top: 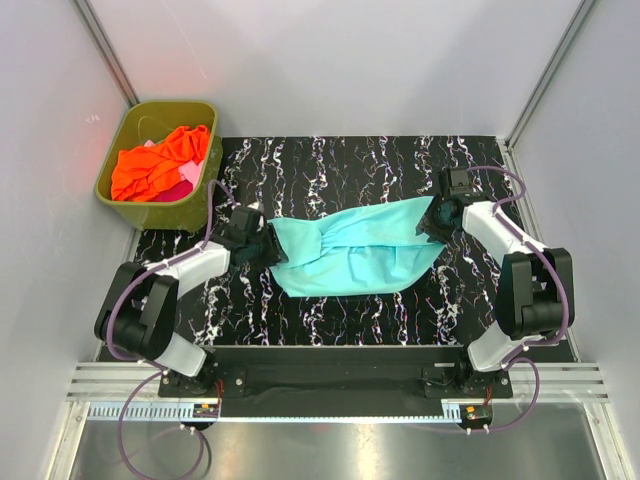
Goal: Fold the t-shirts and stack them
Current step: Flatten the tshirt out
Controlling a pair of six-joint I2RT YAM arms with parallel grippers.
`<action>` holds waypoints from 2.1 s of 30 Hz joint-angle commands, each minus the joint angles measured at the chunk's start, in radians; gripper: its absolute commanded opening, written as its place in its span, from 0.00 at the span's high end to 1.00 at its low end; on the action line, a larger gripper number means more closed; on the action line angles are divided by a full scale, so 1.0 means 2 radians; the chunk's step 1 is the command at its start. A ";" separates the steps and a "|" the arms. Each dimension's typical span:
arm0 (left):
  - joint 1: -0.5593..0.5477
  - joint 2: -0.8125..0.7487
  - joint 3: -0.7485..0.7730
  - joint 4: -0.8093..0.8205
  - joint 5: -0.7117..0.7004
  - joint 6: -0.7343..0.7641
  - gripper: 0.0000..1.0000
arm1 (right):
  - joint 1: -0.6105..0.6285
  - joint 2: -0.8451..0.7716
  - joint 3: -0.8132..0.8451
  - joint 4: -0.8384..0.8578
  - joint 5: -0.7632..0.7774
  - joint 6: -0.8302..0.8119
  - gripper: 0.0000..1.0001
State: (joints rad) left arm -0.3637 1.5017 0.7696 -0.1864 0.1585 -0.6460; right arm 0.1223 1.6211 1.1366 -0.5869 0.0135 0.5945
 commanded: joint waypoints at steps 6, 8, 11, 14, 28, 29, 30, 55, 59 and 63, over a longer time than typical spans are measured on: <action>-0.011 -0.018 0.006 -0.009 -0.041 0.002 0.56 | -0.001 -0.017 0.002 0.013 -0.002 -0.007 0.56; -0.012 -0.014 0.007 -0.008 -0.039 0.000 0.59 | -0.001 -0.017 0.002 0.013 -0.001 -0.006 0.56; -0.015 -0.005 0.009 -0.004 -0.036 -0.006 0.60 | -0.001 -0.015 0.005 0.013 -0.004 -0.002 0.57; -0.019 0.005 0.010 0.008 -0.030 -0.008 0.61 | -0.001 -0.017 0.005 0.013 -0.004 0.002 0.57; -0.023 -0.023 0.058 -0.033 -0.029 -0.014 1.00 | -0.040 -0.031 -0.046 0.041 0.058 0.075 0.53; -0.023 -0.026 0.070 -0.042 -0.029 -0.014 1.00 | -0.046 -0.024 -0.046 0.046 0.057 0.079 0.52; -0.023 -0.029 0.075 -0.048 -0.030 -0.014 1.00 | -0.048 -0.020 -0.043 0.051 0.055 0.082 0.53; -0.017 -0.088 0.157 -0.145 -0.076 0.007 1.00 | -0.080 0.013 0.005 0.020 0.122 0.077 1.00; -0.017 -0.107 0.170 -0.178 -0.127 0.016 1.00 | -0.080 -0.054 0.013 -0.042 0.139 0.057 1.00; -0.011 -0.122 0.174 -0.183 -0.138 0.019 1.00 | -0.081 -0.086 0.018 -0.062 0.150 0.037 1.00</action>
State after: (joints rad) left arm -0.3977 1.2926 1.0794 -0.5350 -0.0505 -0.6315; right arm -0.0345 1.5089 1.1320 -0.6411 0.2413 0.7170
